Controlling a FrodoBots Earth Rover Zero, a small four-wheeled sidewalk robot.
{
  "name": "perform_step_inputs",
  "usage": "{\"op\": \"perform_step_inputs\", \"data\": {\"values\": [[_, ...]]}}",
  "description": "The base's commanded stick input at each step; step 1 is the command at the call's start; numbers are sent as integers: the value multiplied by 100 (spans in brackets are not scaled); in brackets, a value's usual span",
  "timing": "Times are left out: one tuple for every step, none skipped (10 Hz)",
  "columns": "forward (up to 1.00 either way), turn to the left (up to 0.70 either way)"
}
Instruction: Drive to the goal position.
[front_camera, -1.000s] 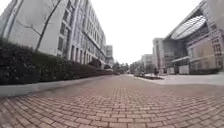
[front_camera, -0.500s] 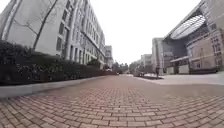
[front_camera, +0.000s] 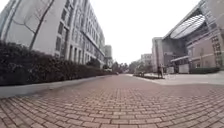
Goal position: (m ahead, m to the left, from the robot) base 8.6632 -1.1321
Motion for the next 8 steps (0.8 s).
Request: {"op": "perform_step_inputs", "data": {"values": [[45,0],[45,0],[45,0],[45,0],[45,0],[45,0],[45,0],[45,0]]}}
